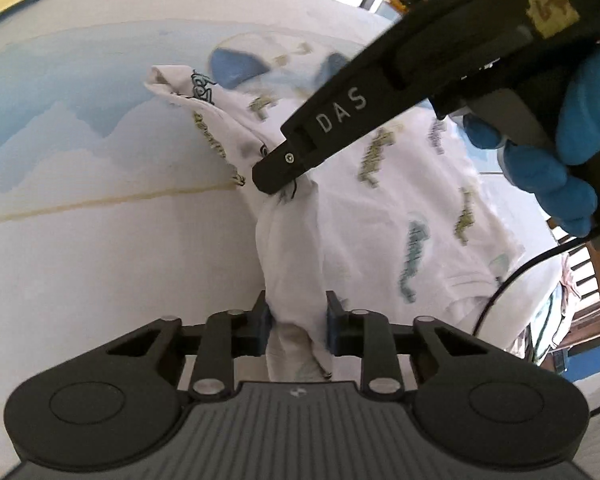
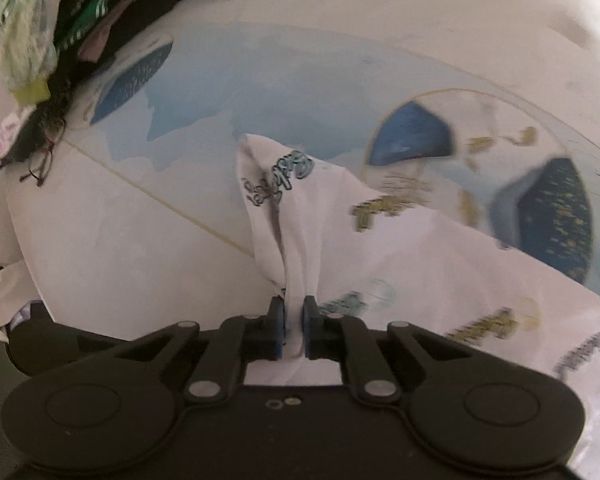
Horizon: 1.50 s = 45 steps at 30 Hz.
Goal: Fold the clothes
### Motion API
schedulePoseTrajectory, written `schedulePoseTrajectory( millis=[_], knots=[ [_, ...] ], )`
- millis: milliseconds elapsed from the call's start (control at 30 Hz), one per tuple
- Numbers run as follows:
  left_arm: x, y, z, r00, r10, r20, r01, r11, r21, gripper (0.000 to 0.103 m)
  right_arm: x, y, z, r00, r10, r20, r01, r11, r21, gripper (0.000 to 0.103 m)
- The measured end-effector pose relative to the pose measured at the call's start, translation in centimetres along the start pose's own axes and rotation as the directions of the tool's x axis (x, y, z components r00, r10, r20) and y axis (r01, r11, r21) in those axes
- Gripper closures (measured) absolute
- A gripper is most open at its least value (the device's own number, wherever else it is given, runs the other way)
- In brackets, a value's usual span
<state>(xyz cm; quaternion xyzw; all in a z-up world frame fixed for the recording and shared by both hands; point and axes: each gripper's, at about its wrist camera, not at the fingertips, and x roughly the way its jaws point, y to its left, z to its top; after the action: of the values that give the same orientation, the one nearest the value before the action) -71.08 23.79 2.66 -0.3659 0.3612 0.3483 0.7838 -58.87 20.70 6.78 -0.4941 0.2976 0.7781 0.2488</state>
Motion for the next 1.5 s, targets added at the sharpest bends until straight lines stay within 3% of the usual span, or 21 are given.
schedulePoseTrajectory(
  millis=[233, 400, 500, 700, 833, 933, 1000, 1067, 1233, 1333, 1400, 1500],
  knots=[
    [0.6, -8.0, 3.9, 0.995, -0.099, 0.019, 0.094, 0.981, 0.171, 0.087, -6.8, -8.9, -3.0, 0.998, -0.006, 0.070, 0.003, 0.999, 0.042, 0.000],
    [4.5, -13.7, 6.7, 0.986, -0.165, -0.021, 0.165, 0.954, 0.249, 0.088, -9.1, -16.6, -5.7, 0.997, -0.019, 0.070, 0.010, 0.993, 0.119, 0.000],
    [8.1, -16.3, 7.7, 0.977, -0.202, -0.071, 0.214, 0.944, 0.250, 0.088, -8.5, -20.9, -7.4, 0.999, 0.002, 0.050, -0.010, 0.986, 0.166, 0.000],
    [14.8, -19.7, 7.7, 0.974, -0.166, -0.156, 0.198, 0.953, 0.228, 0.088, -4.4, -25.1, -9.6, 0.998, 0.066, 0.017, -0.068, 0.982, 0.175, 0.000],
    [14.8, -20.0, 7.9, 0.968, -0.167, -0.186, 0.208, 0.951, 0.229, 0.084, -4.2, -25.8, -9.9, 0.993, 0.116, 0.037, -0.120, 0.983, 0.141, 0.000],
    [13.3, -19.8, 8.3, 0.958, -0.194, -0.211, 0.241, 0.944, 0.225, 0.069, -4.6, -26.2, -10.1, 0.992, 0.122, 0.040, -0.126, 0.985, 0.116, 0.000],
    [10.8, -18.8, 8.8, 0.955, -0.213, -0.205, 0.259, 0.938, 0.231, 0.047, -5.2, -26.6, -10.1, 0.991, 0.125, 0.048, -0.129, 0.986, 0.105, 0.000],
    [8.1, -17.2, 9.7, 0.965, -0.201, -0.170, 0.241, 0.936, 0.255, 0.042, -6.5, -26.8, -10.3, 0.990, 0.123, 0.069, -0.130, 0.987, 0.100, 0.000],
    [5.9, -12.5, 13.1, 0.995, -0.077, -0.063, 0.092, 0.950, 0.299, 0.042, -10.2, -25.3, -11.5, 0.989, 0.062, 0.134, -0.074, 0.993, 0.089, 0.000],
    [7.6, -10.1, 15.8, 0.998, -0.056, -0.035, 0.064, 0.953, 0.296, 0.045, -11.8, -23.3, -12.4, 0.987, 0.035, 0.154, -0.048, 0.995, 0.083, 0.000],
    [9.4, -9.2, 17.1, 0.998, -0.051, -0.031, 0.058, 0.950, 0.307, 0.060, -11.5, -20.6, -13.3, 0.990, 0.021, 0.136, -0.030, 0.998, 0.061, 0.000],
    [11.8, -8.8, 17.4, 0.995, -0.069, -0.072, 0.090, 0.930, 0.355, 0.061, -10.1, -16.8, -14.3, 0.994, -0.019, 0.105, 0.017, 1.000, 0.024, 0.000]
  ],
)
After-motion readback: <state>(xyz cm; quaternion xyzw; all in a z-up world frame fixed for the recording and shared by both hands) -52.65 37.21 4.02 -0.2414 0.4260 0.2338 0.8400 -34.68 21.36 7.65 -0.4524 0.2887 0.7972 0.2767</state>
